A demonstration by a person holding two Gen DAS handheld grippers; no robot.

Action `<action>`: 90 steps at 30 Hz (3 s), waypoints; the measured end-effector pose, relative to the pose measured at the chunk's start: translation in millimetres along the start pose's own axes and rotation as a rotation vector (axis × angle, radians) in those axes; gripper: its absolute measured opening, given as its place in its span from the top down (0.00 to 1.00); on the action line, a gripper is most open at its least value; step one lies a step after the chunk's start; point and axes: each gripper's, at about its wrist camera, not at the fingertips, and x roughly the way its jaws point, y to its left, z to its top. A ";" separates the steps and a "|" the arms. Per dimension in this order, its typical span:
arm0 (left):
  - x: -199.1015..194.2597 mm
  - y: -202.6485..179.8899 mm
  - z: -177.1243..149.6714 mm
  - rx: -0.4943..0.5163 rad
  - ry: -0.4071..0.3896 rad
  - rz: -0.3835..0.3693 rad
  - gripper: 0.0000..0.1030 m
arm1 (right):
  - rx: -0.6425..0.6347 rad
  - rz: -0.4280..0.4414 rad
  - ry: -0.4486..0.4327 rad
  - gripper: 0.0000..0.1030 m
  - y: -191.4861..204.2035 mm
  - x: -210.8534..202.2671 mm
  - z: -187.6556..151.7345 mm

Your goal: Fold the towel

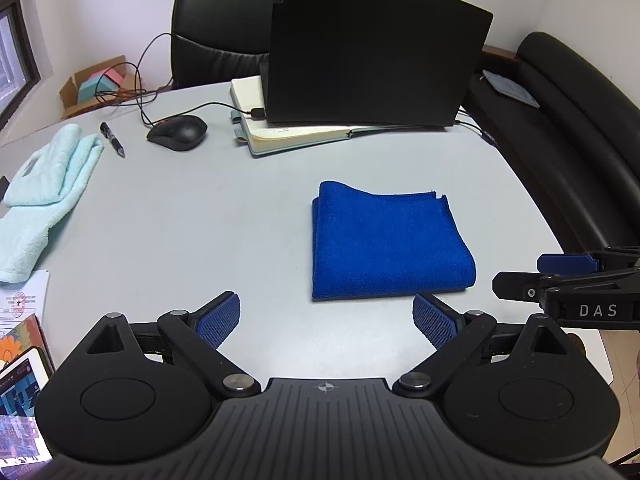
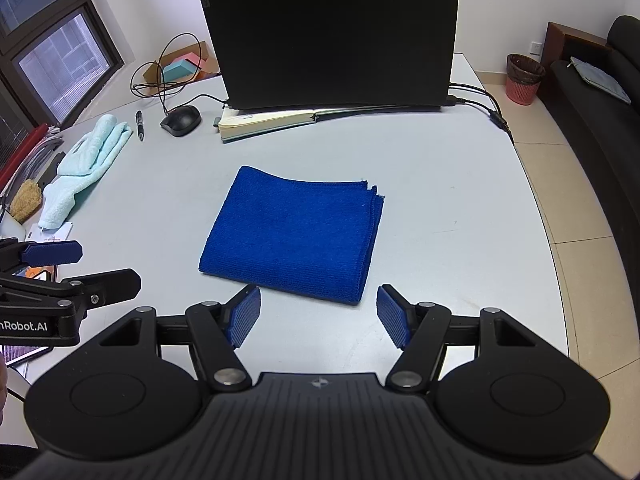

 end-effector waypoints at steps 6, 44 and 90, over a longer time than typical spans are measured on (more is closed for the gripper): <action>0.9 2.2 -4.2 0.003 0.003 -0.009 0.08 | 0.000 -0.001 0.001 0.36 1.2 1.1 -0.1; 2.5 7.8 -5.8 -0.005 0.034 -0.007 0.08 | 0.002 0.002 0.005 0.36 4.3 2.5 0.8; 10.9 1.7 -0.9 0.017 0.058 0.008 0.08 | -0.016 0.016 0.025 0.36 -1.6 20.8 13.7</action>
